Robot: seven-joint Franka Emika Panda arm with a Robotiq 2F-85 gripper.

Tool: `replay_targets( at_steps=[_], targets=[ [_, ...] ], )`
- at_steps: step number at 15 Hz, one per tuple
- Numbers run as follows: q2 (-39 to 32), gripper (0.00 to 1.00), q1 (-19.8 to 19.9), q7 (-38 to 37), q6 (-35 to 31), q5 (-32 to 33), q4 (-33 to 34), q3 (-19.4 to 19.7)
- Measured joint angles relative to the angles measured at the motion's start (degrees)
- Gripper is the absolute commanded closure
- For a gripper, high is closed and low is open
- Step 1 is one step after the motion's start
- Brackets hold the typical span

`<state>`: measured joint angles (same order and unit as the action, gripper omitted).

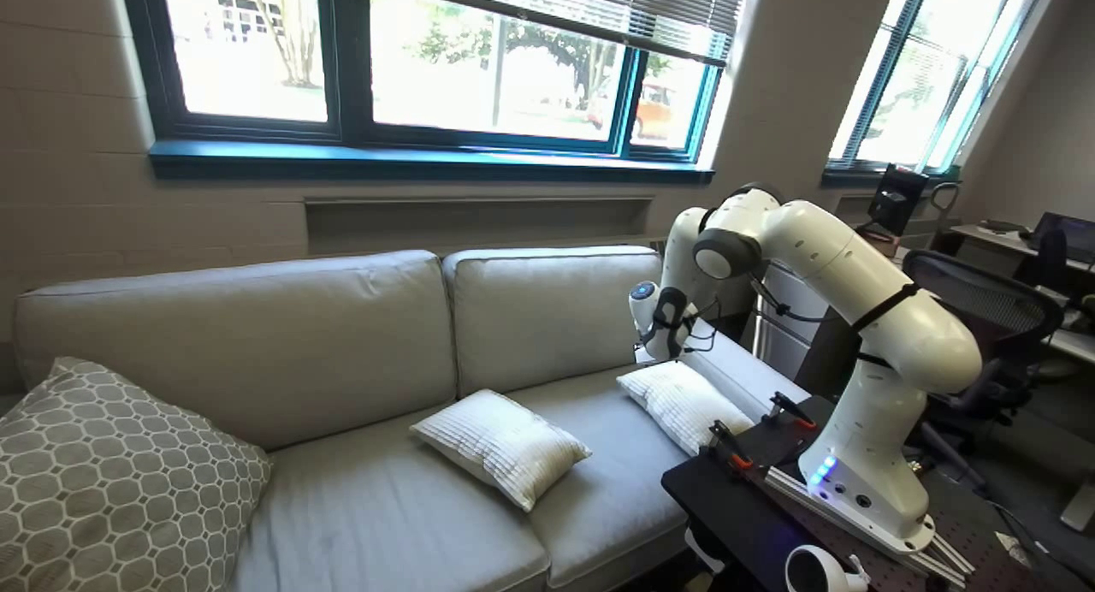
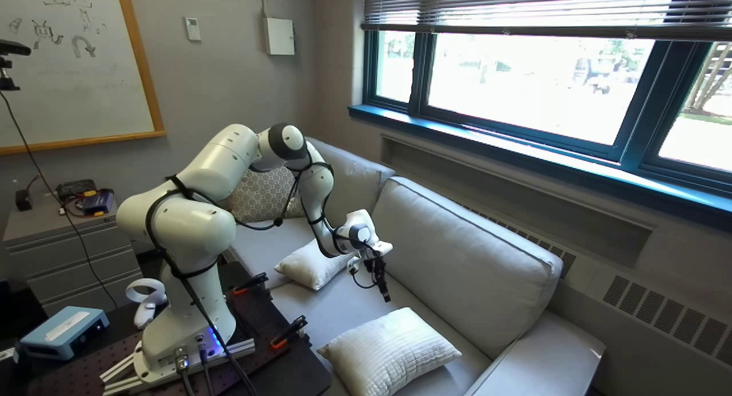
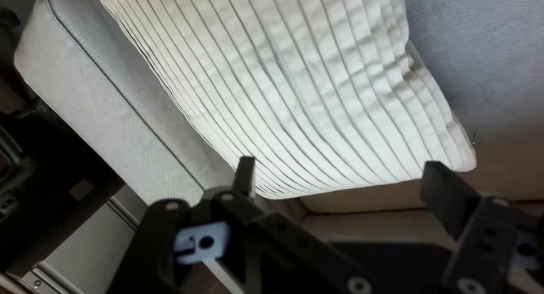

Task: Pick up the pillow and lean it against the handle of the couch, pick up the second pillow and lean it against the first pillow

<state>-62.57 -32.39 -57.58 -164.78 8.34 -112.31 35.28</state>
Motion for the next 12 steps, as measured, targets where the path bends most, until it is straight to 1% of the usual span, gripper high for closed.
replay_targets(
  at_steps=[5, 9, 12],
  targets=[
    [-2.0, 0.0, 0.8, 2.4, -1.2, 0.0, 0.3, -0.3],
    [-5.2, 0.0, 5.0, 7.0, -1.1, 0.0, 2.2, -2.1],
    [-6.0, 0.0, 8.3, 11.1, -0.2, -0.1, 3.6, -4.0]
  ],
)
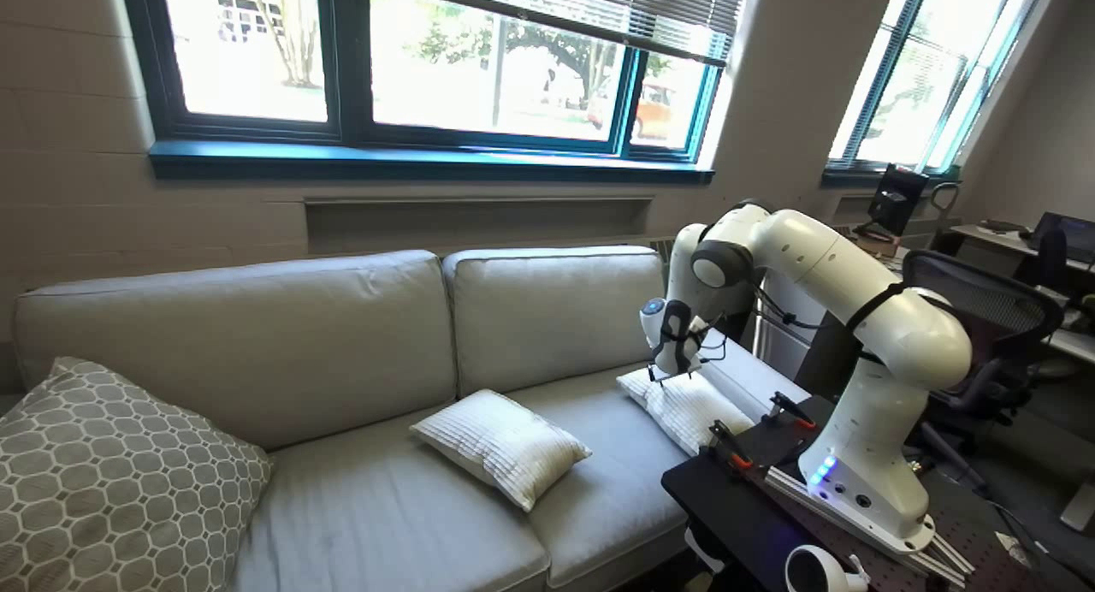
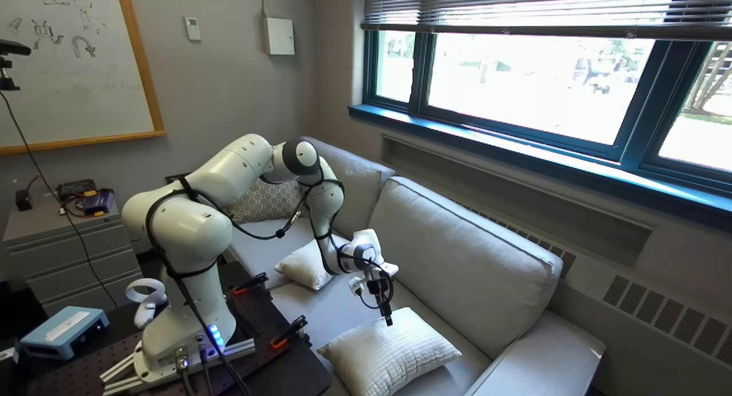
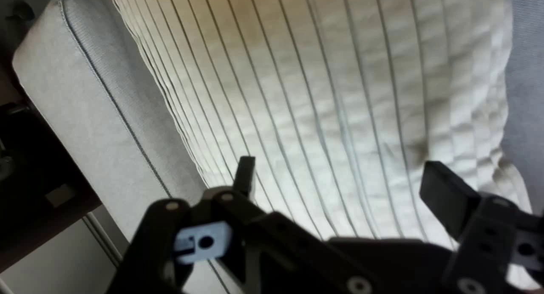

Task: Pick up the pillow and lean it against the handle of the couch, pick up the second pillow and lean it against the first pillow

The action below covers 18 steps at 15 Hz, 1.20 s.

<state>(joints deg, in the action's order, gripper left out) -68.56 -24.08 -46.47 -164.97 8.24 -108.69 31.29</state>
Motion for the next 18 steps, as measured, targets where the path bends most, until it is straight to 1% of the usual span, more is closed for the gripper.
replay_targets(
  at_steps=[4, 6, 8, 12, 17, 18],
  targets=[
    [0.0, 0.0, 4.1, 5.6, 0.6, -0.5, 2.0, -3.1],
    [0.0, 0.0, 6.1, 8.6, -0.1, -0.9, 2.9, -4.8],
    [-0.1, 0.0, 7.4, 11.4, -1.4, -1.0, 3.5, -5.6],
    [-0.2, 0.0, 7.4, 14.2, -0.6, -1.9, 4.0, -5.0],
    [-0.2, 0.0, 6.8, 14.3, 8.0, -3.6, 5.4, -5.0],
    [-0.2, 0.25, 6.8, 14.3, 9.2, -3.6, 5.7, -5.1]
  ],
)
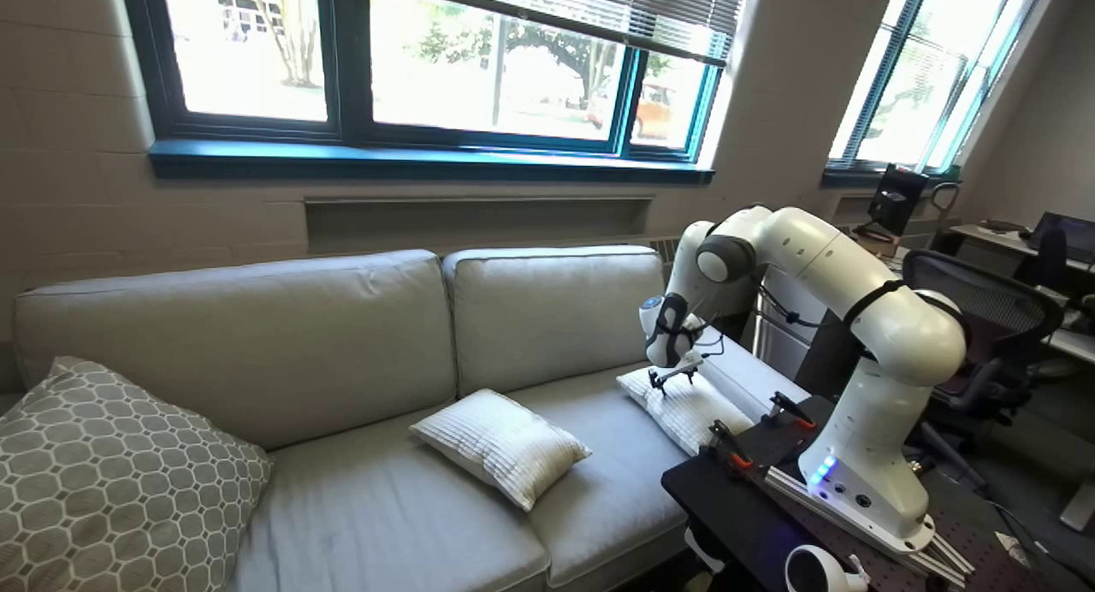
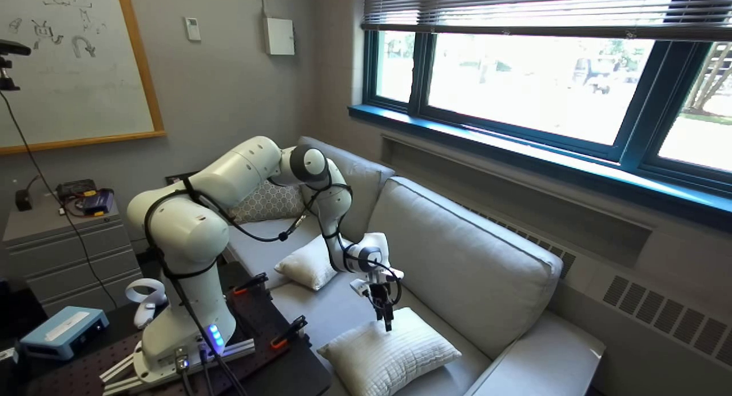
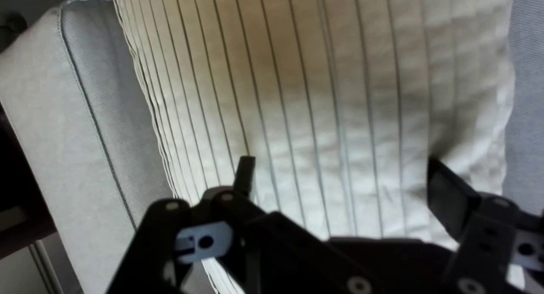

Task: Pick up the pillow and lean it against the handle of the couch, pick up the second pillow and lean it against the first pillow

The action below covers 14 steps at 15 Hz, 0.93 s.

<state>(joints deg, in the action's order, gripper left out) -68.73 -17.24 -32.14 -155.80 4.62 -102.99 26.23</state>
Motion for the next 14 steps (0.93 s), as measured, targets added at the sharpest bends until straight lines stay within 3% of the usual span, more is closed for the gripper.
replay_targets(
  at_steps=[2, 8, 10, 13, 14],
  targets=[
    [0.0, 0.31, 0.0, 0.0, 1.1, 0.0, 0.5, -0.1],
    [0.0, 0.8, 0.4, 0.0, 0.6, 0.0, 1.3, -0.7],
    [0.0, 0.92, 0.7, 0.0, 0.2, -0.1, 1.5, -1.1],
    [0.0, 0.97, 1.3, 0.0, -0.7, -0.7, 1.7, -1.9],
    [0.0, 0.94, 1.4, 0.0, -1.1, -1.1, 1.7, -2.1]
  ],
)
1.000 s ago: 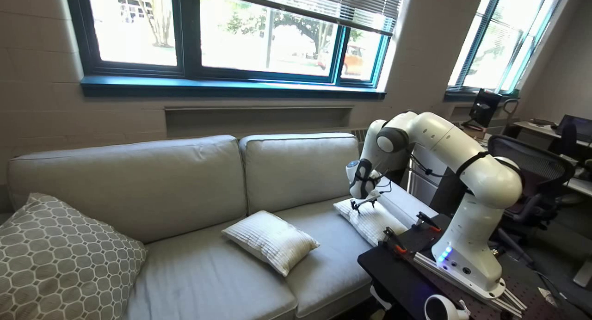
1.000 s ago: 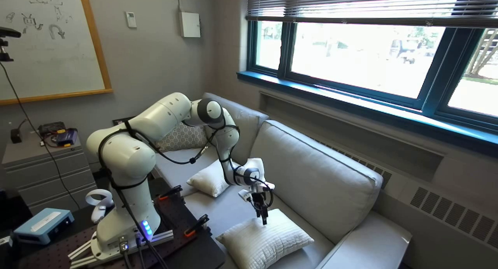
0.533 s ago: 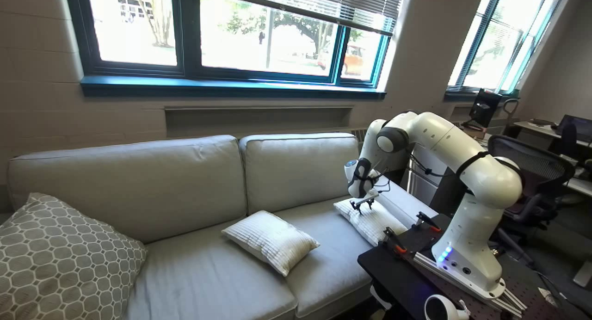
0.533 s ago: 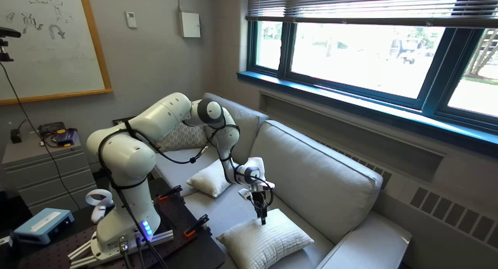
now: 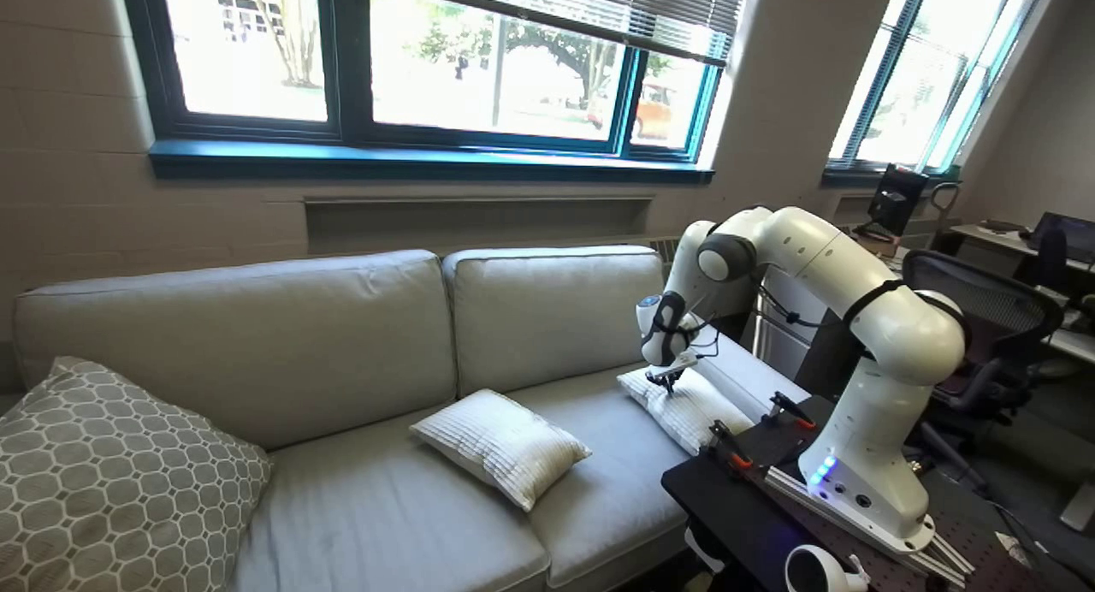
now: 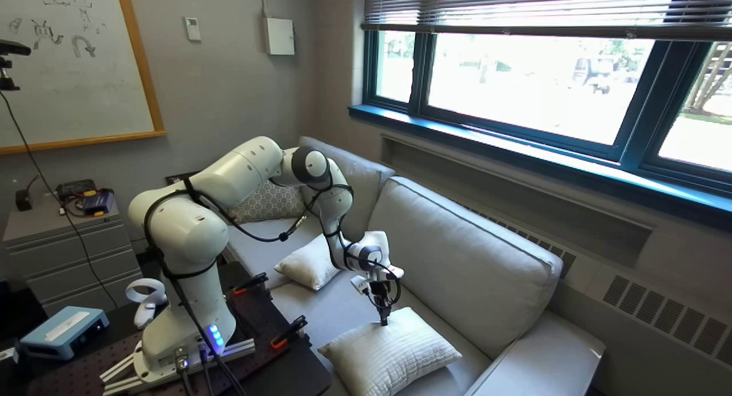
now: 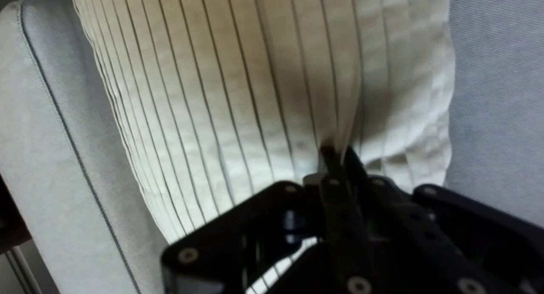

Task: Pick up the pillow and lean it against the handle of the couch, pick up the second pillow and lean it against the first pillow

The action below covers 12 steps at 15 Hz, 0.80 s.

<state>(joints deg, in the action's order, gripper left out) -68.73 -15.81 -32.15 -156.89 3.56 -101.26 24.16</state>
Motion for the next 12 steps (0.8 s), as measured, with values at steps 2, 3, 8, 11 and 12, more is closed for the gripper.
replay_targets(
  at_steps=[2, 3, 8, 11, 12],
  targets=[
    [0.0, 0.93, 0.2, -0.1, -0.9, -1.0, 0.0, -0.3],
    [-0.1, 0.92, 0.3, -0.3, -1.6, -1.6, 0.0, -0.3],
    [-1.4, 0.94, 0.2, -3.7, -10.3, -6.4, 0.0, -0.2],
    [-3.3, 0.93, -0.6, -6.7, -17.1, -11.2, 0.2, 0.4],
    [-4.1, 0.93, -1.1, -7.7, -18.8, -13.1, 0.3, 0.7]
  ],
)
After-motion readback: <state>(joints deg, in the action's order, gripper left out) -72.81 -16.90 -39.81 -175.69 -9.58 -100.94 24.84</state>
